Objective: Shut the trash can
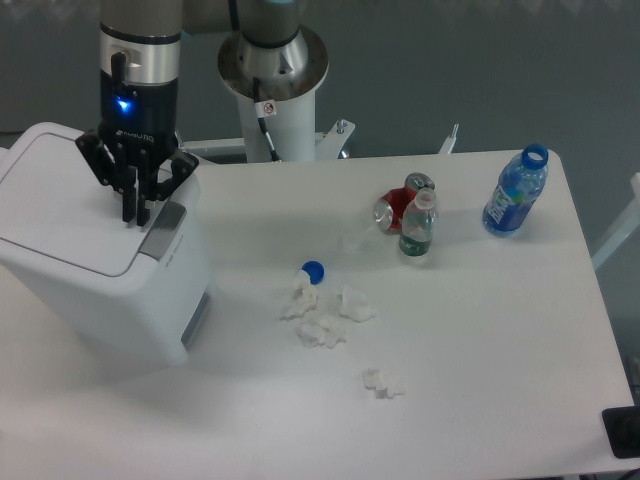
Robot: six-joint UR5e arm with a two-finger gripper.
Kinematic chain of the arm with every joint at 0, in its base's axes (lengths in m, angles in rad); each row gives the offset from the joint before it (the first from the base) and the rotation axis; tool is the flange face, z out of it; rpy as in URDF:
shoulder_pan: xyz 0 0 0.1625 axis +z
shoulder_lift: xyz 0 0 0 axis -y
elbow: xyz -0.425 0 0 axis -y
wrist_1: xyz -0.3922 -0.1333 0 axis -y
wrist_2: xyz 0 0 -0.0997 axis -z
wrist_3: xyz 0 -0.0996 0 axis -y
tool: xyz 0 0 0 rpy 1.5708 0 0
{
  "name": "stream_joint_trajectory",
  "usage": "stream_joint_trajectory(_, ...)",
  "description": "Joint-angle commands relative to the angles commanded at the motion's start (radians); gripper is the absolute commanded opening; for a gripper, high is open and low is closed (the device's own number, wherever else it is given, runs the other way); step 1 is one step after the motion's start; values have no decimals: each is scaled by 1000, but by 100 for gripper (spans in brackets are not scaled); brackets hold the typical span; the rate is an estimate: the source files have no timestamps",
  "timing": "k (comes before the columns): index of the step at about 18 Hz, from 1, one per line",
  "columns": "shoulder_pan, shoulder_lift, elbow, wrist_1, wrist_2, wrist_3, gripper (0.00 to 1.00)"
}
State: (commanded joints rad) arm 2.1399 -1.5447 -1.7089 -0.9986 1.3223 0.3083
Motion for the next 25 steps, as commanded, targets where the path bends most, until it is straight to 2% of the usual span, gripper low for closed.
stream_joint_trajectory(13, 11, 0, 2, 0, -6, -2, 24)
stream_joint_trajectory(14, 14, 12, 8, 0, -20, -2, 33)
stream_joint_trajectory(15, 20, 26, 17, -2, -43, -2, 56)
stream_joint_trajectory(17, 43, 58, 15, -5, -69, -2, 61)
stream_joint_trajectory(18, 49, 67, 15, -5, -71, -2, 76)
stream_joint_trajectory(20, 51, 75, 15, -5, -69, -2, 94)
stream_joint_trajectory(21, 54, 78, 15, -3, -68, -2, 99)
stream_joint_trajectory(25, 80, 83, 26, 3, -52, 35, 100)
